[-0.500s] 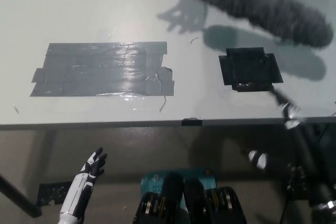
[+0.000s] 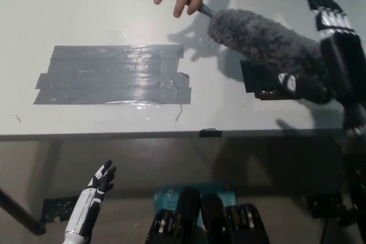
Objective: A person hands a grey duster to the robot and the robot grabs it with its right hand and places it on the black marked spot infron tof it on the desk
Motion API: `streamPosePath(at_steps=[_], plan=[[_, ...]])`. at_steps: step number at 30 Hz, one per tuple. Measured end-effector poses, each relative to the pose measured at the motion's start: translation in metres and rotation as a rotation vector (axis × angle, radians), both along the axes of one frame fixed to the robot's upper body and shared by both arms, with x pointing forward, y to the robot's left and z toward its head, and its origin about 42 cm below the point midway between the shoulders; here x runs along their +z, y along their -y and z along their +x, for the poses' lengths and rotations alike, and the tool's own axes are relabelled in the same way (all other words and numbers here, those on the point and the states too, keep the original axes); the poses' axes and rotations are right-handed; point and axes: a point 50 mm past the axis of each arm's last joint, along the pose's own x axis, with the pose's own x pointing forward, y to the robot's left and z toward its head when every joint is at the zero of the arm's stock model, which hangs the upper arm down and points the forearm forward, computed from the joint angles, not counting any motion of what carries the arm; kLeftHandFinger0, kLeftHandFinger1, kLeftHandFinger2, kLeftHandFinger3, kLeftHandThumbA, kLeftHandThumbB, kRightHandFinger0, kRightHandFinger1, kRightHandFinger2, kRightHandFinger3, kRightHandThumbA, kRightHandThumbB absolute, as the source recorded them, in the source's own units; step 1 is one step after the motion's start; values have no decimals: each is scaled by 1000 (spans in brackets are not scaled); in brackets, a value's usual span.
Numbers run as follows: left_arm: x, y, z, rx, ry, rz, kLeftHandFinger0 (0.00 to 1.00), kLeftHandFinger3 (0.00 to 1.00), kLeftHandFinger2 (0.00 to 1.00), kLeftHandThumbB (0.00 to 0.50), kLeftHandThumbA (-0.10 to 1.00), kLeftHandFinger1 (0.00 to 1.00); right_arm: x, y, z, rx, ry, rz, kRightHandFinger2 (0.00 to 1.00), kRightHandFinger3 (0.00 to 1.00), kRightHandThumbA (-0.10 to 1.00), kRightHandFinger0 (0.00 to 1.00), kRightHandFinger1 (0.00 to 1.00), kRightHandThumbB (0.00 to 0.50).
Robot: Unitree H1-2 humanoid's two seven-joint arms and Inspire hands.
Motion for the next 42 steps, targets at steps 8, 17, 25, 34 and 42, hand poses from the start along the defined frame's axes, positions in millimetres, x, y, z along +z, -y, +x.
streamPosePath(at_steps=[8, 17, 25, 34, 42], plan=[[3, 1, 5, -10, 13, -1, 1000, 1000, 1000, 168, 1000, 1000, -6, -8, 62, -54, -165, -131, 1000, 1000, 1000, 1000, 1000, 500], [5, 2, 7, -12, 18, -1, 1000, 1000, 1000, 172, 1000, 1000, -19, -18, 117, -95, -369, -259, 1000, 1000, 1000, 1000, 1000, 500], [5, 2, 7, -15, 19, 2, 1000, 1000, 1000, 181, 1000, 1000, -19, -8, 151, -168, -423, -286, 365, 653, 79, 16, 110, 311], [7, 3, 10, -18, 25, 4, 1000, 1000, 1000, 162, 1000, 1000, -32, -4, 147, -211, -332, -238, 871, 994, -100, 26, 472, 152], [9, 2, 13, -28, 34, 11, 1000, 1000, 1000, 157, 1000, 1000, -10, 2, 140, -188, -241, -178, 931, 1000, -100, 108, 626, 91]])
